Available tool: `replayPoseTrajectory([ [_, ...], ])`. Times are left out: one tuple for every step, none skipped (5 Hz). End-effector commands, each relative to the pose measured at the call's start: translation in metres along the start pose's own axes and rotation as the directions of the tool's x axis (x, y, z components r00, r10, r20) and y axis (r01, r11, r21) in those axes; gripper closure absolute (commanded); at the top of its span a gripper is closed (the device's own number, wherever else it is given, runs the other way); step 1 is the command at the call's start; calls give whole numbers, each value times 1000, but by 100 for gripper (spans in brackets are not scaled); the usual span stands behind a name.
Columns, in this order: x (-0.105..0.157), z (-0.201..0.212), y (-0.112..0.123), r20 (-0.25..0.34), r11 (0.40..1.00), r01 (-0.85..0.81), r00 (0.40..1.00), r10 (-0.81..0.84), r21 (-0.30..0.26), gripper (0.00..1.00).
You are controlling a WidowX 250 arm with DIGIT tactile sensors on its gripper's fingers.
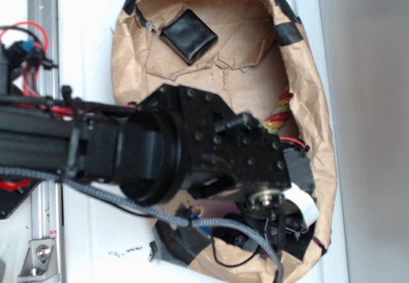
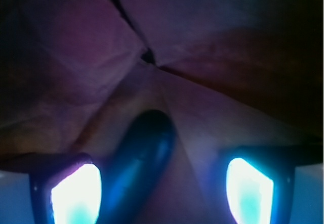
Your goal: Grab the plastic pickle.
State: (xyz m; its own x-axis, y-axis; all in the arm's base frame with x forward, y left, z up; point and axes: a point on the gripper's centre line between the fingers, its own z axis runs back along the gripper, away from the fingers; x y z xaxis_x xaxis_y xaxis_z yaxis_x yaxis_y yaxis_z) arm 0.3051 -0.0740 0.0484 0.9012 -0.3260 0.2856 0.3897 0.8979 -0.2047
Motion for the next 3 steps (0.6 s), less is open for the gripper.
replayPoseTrajectory([
  [2,-16,-5,-90,994,9,996,0,106,0],
  [-11,-11,6,-118,985,-10,993,31,173,0],
  [-17,5,19,-113,979,-55,991,78,196,0],
])
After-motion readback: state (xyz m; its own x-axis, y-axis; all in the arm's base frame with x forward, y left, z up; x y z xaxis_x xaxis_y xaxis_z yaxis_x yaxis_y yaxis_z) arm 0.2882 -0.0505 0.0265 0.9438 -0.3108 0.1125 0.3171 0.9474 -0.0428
